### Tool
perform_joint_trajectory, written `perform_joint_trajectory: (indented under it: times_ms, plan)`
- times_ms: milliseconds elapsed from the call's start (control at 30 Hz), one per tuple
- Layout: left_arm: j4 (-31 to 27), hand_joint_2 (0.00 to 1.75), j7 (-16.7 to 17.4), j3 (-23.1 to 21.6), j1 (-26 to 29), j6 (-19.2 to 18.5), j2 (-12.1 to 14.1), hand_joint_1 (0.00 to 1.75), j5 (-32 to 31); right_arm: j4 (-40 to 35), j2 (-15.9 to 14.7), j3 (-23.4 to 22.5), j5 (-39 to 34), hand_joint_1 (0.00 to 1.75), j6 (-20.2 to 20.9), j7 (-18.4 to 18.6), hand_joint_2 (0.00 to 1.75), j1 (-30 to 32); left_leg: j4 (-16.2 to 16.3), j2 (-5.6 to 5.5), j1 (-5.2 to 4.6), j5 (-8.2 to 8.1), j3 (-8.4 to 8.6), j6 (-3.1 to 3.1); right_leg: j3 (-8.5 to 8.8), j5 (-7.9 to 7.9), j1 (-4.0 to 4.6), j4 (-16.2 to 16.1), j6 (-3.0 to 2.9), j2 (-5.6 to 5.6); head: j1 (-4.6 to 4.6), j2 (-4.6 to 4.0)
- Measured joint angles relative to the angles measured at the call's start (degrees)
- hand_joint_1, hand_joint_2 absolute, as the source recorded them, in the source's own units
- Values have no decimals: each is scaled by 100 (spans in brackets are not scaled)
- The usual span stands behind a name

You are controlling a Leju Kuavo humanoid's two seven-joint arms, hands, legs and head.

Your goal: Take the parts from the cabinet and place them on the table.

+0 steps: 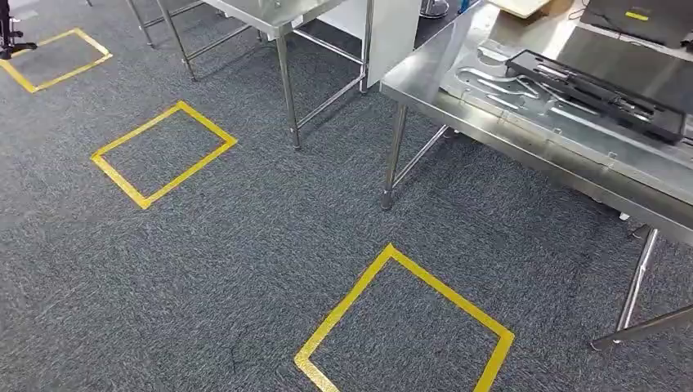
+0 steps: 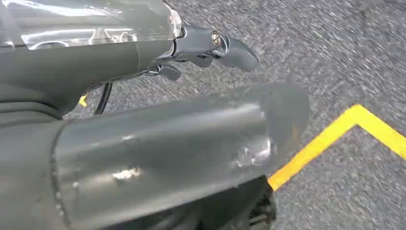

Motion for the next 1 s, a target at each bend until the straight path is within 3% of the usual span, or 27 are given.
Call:
perform_joint_trajectory:
  times_ms: [33, 67, 100, 167, 200, 233, 300, 333, 367, 400, 500, 533, 567, 600, 667, 700, 733, 767, 800, 833, 867, 900, 1000]
  plan:
    - [0, 0, -7, 0, 9, 0, -4, 0, -2, 0, 0, 0, 9, 0, 9, -20, 0, 10, -51, -47, 48, 49, 72, 56, 10, -63, -38, 63, 44, 186, -2, 0]
    - [0, 0, -13, 0, 2, 2, -4, 0, -11, 0, 6, 0, 17, 0, 9, -35, 0, 20, -66, -93, 48, 58, 65, 94, -84, -218, -35, 247, 38, 458, 0, 0]
    - [0, 0, -18, 0, -14, 2, -4, 0, -15, 0, 37, -2, 24, 0, 13, -37, 0, 25, -64, -140, 40, 75, 47, 121, -287, -466, -30, 645, 25, 601, 0, 0]
    - [0, 0, -17, 0, -28, 4, -4, 0, -15, -2, 101, -4, 48, 0, 11, -46, 0, 49, -60, -274, 10, 75, 31, 141, -724, -806, -22, 1491, 11, 686, 0, 0]
    - [0, 0, -15, 0, -27, 13, -4, 0, -13, -2, 120, -7, 57, 0, 11, -50, 0, 57, -51, -353, 2, 72, 31, 145, -855, -807, -15, 1700, 4, 693, 0, 0]
    - [0, 0, -13, 0, -22, 28, -2, 0, -13, -2, 144, -9, 57, 0, 11, -50, 0, 61, -43, -428, -2, 68, 38, 149, -858, -667, -11, 1640, -6, 699, 0, 0]
    - [0, 0, -11, 0, -16, 48, -4, 0, -7, -4, 168, -11, 57, 0, 15, -48, 0, 63, -8, -593, -3, 54, 48, 131, -574, -115, -11, 895, -41, 762, 0, 0]
    - [0, 0, -4, 0, -21, 70, -4, 0, -7, -4, 168, -15, 57, 0, 39, -48, 0, 70, 18, -663, 0, 42, 42, 113, -395, 132, -11, 449, -66, 921, 0, 0]
    - [0, 0, 2, 0, -23, 77, -18, 0, -9, -4, 168, -26, 59, 0, 52, -48, 0, 82, 41, -712, 5, 27, -5, 92, -322, 91, -27, 263, -98, 1251, -2, 0]
    - [2, 0, 7, 2, -49, 85, -22, 0, -9, -7, 168, -39, 59, 0, 52, -48, 0, 77, 101, -785, -17, 5, -38, 50, -321, 88, -29, 146, -91, 1267, -2, 0]
    - [2, 0, 31, 0, -22, 103, -22, 0, -9, -11, 168, -55, 81, 0, 79, -37, 0, 54, 51, -977, 39, 49, -93, -71, -291, 100, 32, 139, -160, 1065, 0, 0]
    - [2, 0, 44, 2, -18, 105, -11, 0, -9, -13, 168, -57, 94, 0, 83, -35, 0, 34, 91, -949, 42, 23, -79, -93, -251, 137, -49, 63, -210, 961, -2, 0]
    - [4, 0, 46, 2, -13, 105, -24, 0, -13, -13, 155, -61, 103, 0, 101, -30, 0, 45, 234, -653, 11, -75, -132, -127, -215, 140, -37, 28, -227, 905, -4, 0]
    - [4, 0, 57, 2, -26, 107, -28, 0, -13, -13, 146, -61, 118, 0, 105, -33, 0, 58, 551, -463, 21, -273, -294, -150, -204, 131, -33, 24, -275, 822, 0, 0]
    - [4, 0, 59, 2, -61, 129, -28, 0, -13, -13, 98, -66, 142, 0, 109, -31, 0, 74, 1446, -290, 66, -672, -741, -215, -192, 109, -8, 27, -297, 631, -2, 0]
    - [4, 0, 59, 2, -64, 135, -26, 0, -15, -13, 72, -66, 157, 0, 111, -28, 0, 72, 1711, -264, 84, -730, -878, -243, -191, 96, -6, 29, -294, 552, -2, 0]
    - [4, 0, 63, 4, -57, 144, -26, 0, -15, -13, 50, -66, 173, 0, 120, -30, 0, 69, 1721, -242, 102, -657, -884, -266, -175, 82, -10, 30, -284, 481, -2, 0]
    - [4, 0, 72, 4, -45, 159, -26, 0, -15, -13, 35, -68, 179, 0, 133, -30, 0, 62, 1477, -214, 118, -470, -758, -279, -153, 64, -19, 30, -265, 411, -2, 0]
    - [4, 0, 72, 4, -38, 173, -26, 0, -17, -13, 26, -68, 188, 0, 144, -31, 0, 53, 1029, -178, 130, -221, -522, -288, -123, 42, -29, 32, -241, 340, -2, 0]
    - [4, 0, 72, 4, -39, 173, -24, 0, -17, -13, 22, -68, 190, 0, 144, -30, 0, 48, 503, -62, 131, 19, -234, -285, -82, 15, -37, 37, -213, 271, -2, 0]
    - [4, 0, 72, 4, -51, 173, -22, 0, -17, -13, 22, -70, 190, 0, 144, -30, 0, 47, 124, 222, 120, 52, -50, -274, -56, -13, -22, 43, -177, 205, -2, 0]
    - [4, 0, 68, 4, -75, 173, -7, 0, -18, -13, 22, -74, 190, 0, 144, -30, 0, 46, 78, 235, 50, 24, -30, -200, -50, -49, 11, 69, -122, 157, -2, 0]
    - [4, 0, 57, 7, -48, 149, 13, 0, -22, -13, 22, -74, 214, 0, 144, -37, 0, -8, 89, 45, 19, 30, -100, -79, 9, -39, 11, 7, -38, 10, -2, 0]
